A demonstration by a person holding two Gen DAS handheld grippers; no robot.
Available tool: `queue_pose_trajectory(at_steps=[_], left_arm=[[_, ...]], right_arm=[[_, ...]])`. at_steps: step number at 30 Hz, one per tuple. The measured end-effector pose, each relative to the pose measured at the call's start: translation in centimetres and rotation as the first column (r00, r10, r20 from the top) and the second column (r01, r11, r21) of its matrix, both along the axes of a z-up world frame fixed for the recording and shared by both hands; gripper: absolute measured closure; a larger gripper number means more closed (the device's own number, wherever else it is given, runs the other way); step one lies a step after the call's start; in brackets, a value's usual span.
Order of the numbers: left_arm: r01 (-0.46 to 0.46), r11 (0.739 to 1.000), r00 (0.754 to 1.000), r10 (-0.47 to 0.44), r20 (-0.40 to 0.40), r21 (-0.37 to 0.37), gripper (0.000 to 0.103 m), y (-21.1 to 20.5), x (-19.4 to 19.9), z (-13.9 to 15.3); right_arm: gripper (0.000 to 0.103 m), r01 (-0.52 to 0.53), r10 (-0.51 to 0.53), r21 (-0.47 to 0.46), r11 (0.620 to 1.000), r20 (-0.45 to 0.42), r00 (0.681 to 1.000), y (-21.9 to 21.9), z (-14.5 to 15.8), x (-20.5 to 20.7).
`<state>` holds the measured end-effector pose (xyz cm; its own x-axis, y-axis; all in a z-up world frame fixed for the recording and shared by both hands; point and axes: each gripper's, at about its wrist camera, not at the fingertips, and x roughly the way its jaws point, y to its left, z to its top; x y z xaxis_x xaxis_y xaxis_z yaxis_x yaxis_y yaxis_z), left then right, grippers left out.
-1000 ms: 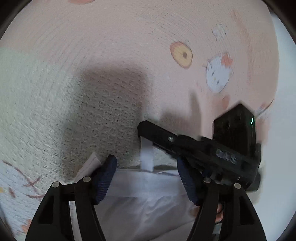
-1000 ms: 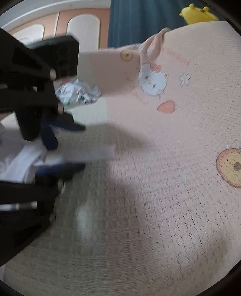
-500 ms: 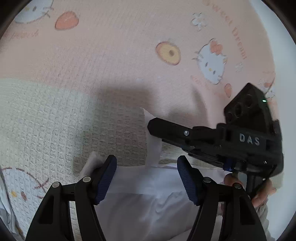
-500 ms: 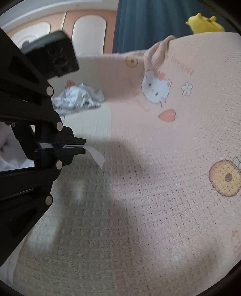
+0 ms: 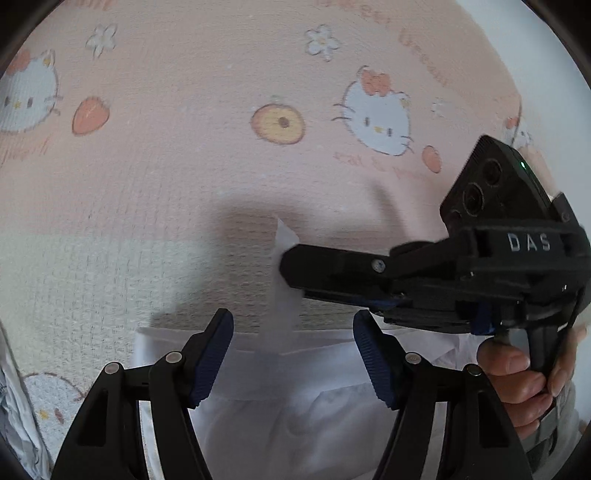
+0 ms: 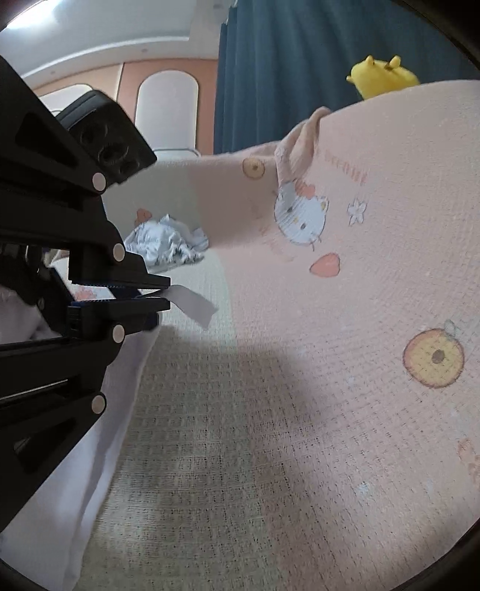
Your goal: Fold clothes
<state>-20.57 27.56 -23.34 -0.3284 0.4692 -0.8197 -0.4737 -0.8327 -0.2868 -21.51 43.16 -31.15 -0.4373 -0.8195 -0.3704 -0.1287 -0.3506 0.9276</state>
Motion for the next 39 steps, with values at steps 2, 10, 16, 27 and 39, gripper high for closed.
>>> queue_pose_trajectory(at_steps=[2, 10, 16, 27, 39], left_arm=[[0.020, 1.000, 0.999, -0.021, -0.043, -0.018, 0.046, 0.5, 0.5, 0.3], [0.031, 0.997, 0.992, -0.039, -0.124, -0.068, 0.090, 0.9, 1.7, 0.6], [-0.012, 0.999, 0.986, 0.004, -0.169, -0.047, 0.091, -1.0, 3.0, 1.8], [-0.040, 0.996, 0.983, 0.025, -0.184, -0.074, 0.091, -2.6, 5.9, 1.2], [-0.088, 0.995, 0.985, 0.082, -0.151, -0.035, 0.091, -3.6, 5.9, 0.8]], right_arm=[[0.101, 0.001, -0.001, -0.004, 1.000, -0.005, 1.000, 0.1, 0.3, 0.2], [0.100, -0.015, 0.014, -0.043, 0.999, -0.007, 1.000, -0.4, 0.6, 1.6], [0.096, 0.002, -0.003, -0.055, 0.998, -0.023, 1.000, -0.1, 1.5, 2.8], [0.095, 0.016, -0.031, 0.146, 0.989, 0.100, 0.994, -0.7, 1.5, 5.7], [0.095, -0.081, 0.053, 0.251, 0.964, 0.116, 0.992, -4.0, -1.0, 6.5]])
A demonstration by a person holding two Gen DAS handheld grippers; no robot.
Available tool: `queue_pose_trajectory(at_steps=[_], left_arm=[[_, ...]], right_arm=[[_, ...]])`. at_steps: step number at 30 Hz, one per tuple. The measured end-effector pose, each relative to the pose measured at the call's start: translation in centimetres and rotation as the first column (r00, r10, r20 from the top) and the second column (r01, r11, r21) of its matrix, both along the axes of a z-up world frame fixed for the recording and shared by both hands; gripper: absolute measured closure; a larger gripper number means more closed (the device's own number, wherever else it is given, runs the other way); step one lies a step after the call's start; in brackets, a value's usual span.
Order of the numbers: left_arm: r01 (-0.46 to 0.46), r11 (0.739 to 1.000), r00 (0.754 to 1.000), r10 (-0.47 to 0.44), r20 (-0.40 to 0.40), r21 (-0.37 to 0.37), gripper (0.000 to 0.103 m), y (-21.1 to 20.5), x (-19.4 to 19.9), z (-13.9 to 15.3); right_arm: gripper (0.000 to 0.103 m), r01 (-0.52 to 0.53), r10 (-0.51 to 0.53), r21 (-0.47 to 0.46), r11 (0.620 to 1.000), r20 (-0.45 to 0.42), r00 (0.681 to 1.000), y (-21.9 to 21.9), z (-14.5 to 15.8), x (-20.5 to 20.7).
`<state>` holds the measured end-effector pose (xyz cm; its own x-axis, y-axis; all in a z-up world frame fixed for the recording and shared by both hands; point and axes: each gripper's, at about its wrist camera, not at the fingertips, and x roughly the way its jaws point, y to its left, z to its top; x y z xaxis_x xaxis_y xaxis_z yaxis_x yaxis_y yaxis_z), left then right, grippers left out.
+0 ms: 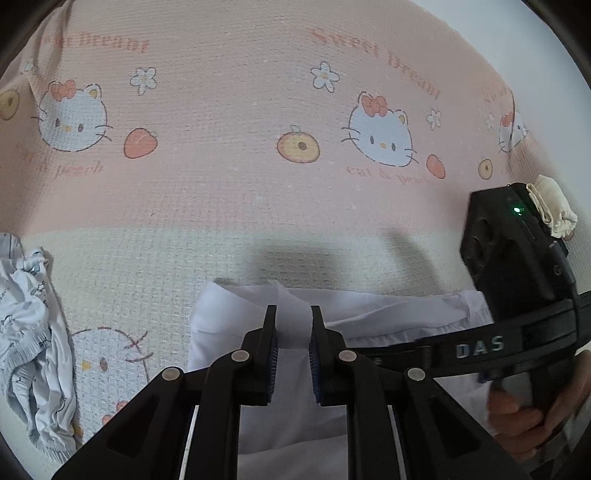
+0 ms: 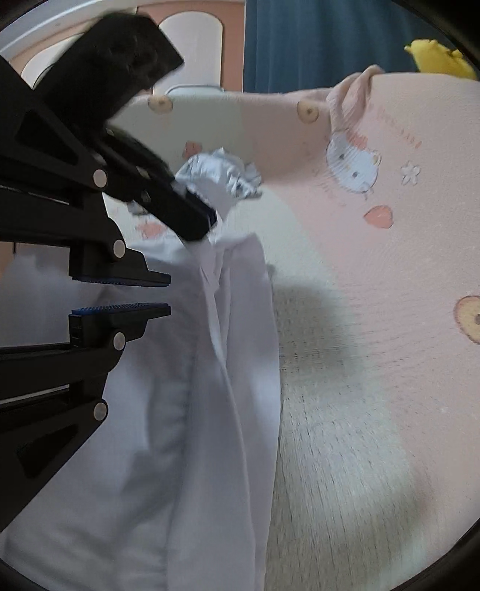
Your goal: Fold clothes
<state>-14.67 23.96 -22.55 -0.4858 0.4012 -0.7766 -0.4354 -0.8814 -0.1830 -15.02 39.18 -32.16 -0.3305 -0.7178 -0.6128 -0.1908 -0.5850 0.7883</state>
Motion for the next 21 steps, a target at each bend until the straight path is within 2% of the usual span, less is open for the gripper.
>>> queue_pose_trajectory(at_steps=[4, 7, 13, 15, 18, 21], left_arm=[[-0.021, 1.000, 1.000, 0.020, 0.017, 0.015, 0.091, -0.6, 0.2, -0.2], [-0.040, 0.999, 0.999, 0.039, 0.038, 0.026, 0.090, -1.2, 0.3, -0.5], [-0.092, 0.995, 0.994, 0.090, 0.068, 0.026, 0.090, -2.7, 0.8, -0.9], [-0.120, 0.992, 0.990, 0.116, 0.077, 0.045, 0.090, -3.7, 1.0, -0.7], [-0.140, 0.989, 0.984, 0.133, 0.121, 0.049, 0.090, -4.8, 0.8, -1.1], [-0.149, 0.986, 0.971, 0.131, 0.198, 0.080, 0.091, -5.4, 0.4, -1.9]], right_arm=[[0.095, 0.020, -0.019, 0.029, 0.999, -0.029, 0.999, -0.4, -0.3, -1.0], [0.095, 0.062, -0.062, 0.045, 0.997, 0.006, 0.998, 0.0, -1.6, -1.5], [0.098, 0.118, -0.117, -0.036, 0.992, 0.029, 0.993, 0.6, -2.8, -2.3], [0.099, 0.130, -0.129, -0.036, 0.991, 0.027, 0.991, 0.8, -2.8, -2.3], [0.099, 0.127, -0.125, -0.049, 0.991, 0.039, 0.991, 0.9, -2.9, -2.3], [0.099, 0.122, -0.120, -0.061, 0.991, 0.047, 0.992, 1.0, -3.0, -2.2]])
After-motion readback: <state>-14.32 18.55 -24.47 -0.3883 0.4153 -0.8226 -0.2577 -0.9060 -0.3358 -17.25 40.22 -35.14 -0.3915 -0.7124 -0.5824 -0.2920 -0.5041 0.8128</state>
